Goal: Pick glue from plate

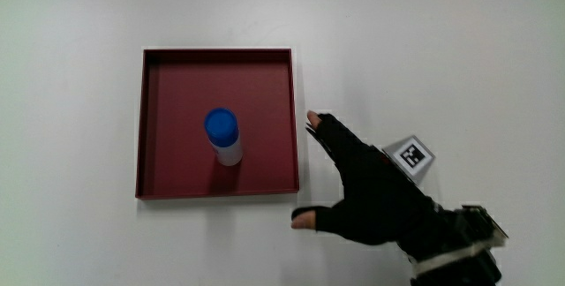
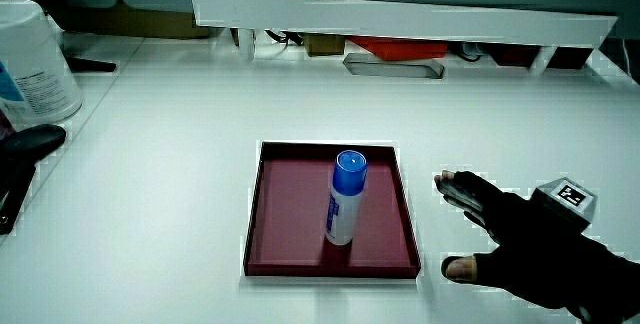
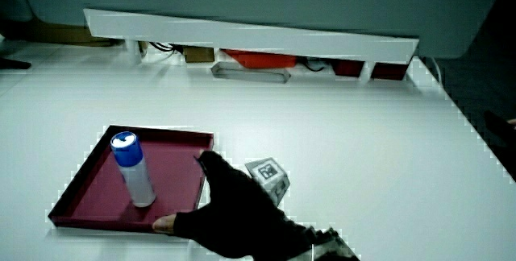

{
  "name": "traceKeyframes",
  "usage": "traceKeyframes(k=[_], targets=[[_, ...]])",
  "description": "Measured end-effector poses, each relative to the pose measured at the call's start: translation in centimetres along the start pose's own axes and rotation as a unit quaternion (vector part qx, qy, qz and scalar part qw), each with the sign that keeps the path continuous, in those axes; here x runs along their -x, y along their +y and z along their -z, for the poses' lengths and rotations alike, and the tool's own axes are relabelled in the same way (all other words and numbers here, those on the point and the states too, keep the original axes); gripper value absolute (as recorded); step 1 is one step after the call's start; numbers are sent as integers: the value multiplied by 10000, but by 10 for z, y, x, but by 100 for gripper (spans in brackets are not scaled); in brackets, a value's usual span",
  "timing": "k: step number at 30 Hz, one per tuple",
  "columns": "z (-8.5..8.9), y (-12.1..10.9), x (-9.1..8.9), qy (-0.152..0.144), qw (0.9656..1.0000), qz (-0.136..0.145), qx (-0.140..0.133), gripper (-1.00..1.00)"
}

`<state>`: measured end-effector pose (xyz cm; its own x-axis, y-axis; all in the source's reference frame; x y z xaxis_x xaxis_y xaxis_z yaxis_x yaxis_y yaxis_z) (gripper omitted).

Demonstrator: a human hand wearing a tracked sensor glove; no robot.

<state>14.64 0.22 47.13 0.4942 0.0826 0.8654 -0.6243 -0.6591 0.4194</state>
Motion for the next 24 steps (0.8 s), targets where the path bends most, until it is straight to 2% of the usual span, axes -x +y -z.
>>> traceKeyframes(k=[7, 8, 9, 10, 11, 16, 17, 20, 21, 24], targets=[[2, 28, 26, 509, 9984, 179, 197, 0], [3, 31, 30, 660, 9975, 100, 211, 0], [4, 38, 27, 534, 9983, -30, 216, 0], [5, 42, 28, 628, 9976, -141, 244, 0], [6, 47, 33, 860, 9929, -792, 226, 0], [12, 61, 35, 798, 9932, -796, 283, 0], [13, 63, 38, 906, 9920, -826, 305, 0], [16, 71, 36, 882, 9917, -871, 340, 0], [17, 73, 38, 899, 9921, -800, 355, 0], [21, 80, 43, 959, 9909, -844, 422, 0]])
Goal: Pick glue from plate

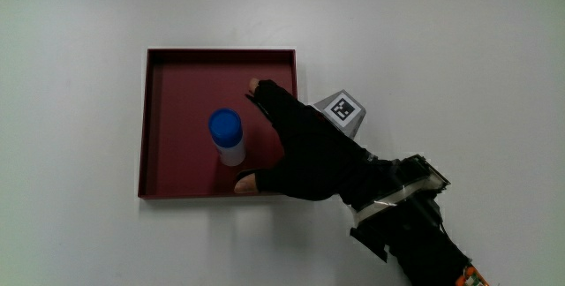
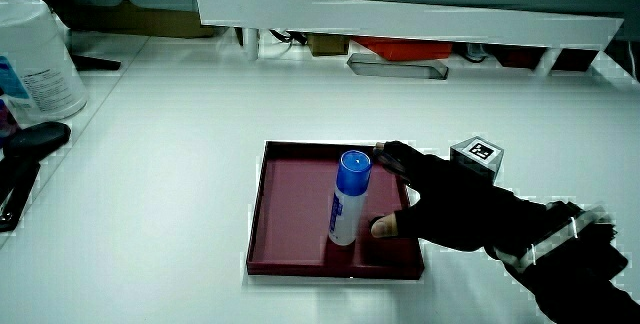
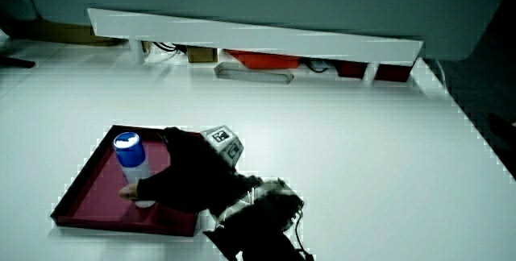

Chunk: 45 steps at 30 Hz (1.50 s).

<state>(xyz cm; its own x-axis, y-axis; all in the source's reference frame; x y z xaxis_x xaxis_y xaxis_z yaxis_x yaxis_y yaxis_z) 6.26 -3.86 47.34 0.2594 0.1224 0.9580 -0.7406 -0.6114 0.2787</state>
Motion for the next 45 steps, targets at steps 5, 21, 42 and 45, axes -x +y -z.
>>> traceKeyframes(k=[5, 21, 42, 45], targets=[[5, 11, 2, -169, 9998, -124, 65, 0], [-1, 7, -8, 256, 9963, -621, -533, 50], [-14, -9, 7, 513, 9889, -1046, -918, 100], [-23, -19, 15, 503, 9885, -1000, -1014, 100]])
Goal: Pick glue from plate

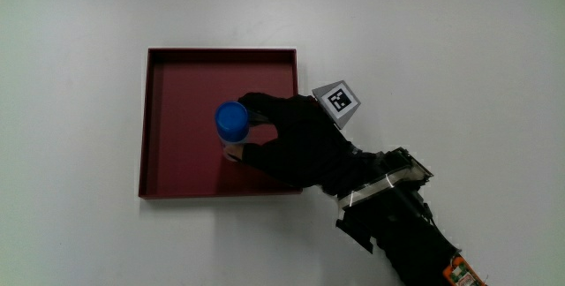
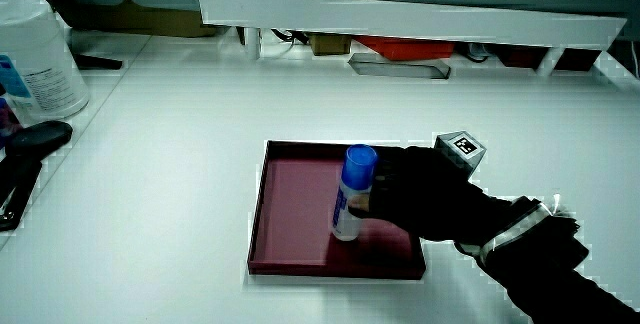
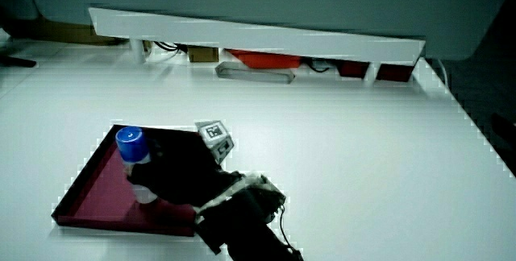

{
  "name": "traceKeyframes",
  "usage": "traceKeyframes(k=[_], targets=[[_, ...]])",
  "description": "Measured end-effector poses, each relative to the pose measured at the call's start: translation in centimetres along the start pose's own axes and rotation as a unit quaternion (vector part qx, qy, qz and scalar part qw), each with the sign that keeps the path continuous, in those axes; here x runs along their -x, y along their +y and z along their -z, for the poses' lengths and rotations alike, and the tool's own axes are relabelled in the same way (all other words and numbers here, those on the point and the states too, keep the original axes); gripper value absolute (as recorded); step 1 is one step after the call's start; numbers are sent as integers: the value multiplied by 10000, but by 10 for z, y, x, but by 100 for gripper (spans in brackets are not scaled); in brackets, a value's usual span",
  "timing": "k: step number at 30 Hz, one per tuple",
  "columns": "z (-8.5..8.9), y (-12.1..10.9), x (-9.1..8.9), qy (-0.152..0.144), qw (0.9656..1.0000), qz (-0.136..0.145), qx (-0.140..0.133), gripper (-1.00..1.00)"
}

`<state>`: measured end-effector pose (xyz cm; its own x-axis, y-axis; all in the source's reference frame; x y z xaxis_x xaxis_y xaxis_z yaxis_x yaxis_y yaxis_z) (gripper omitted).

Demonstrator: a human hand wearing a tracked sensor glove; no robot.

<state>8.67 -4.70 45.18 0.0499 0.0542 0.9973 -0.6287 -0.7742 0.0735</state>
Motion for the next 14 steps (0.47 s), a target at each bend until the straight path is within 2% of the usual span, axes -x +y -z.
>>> traceKeyframes(k=[1, 5, 8, 10, 12, 13, 14], targets=[[-3, -3, 3, 83, 10000, -11, -38, 100], [-19, -14, 10, -211, 9994, -100, -251, 100], [-30, -23, 17, -59, 9992, -34, -396, 100], [-40, -29, 17, -191, 9984, -120, -525, 100], [-48, -36, 21, -106, 9979, -78, -636, 100], [-54, -41, 18, -318, 9969, -32, -726, 100], [-58, -45, 18, -242, 9967, -90, -772, 100]])
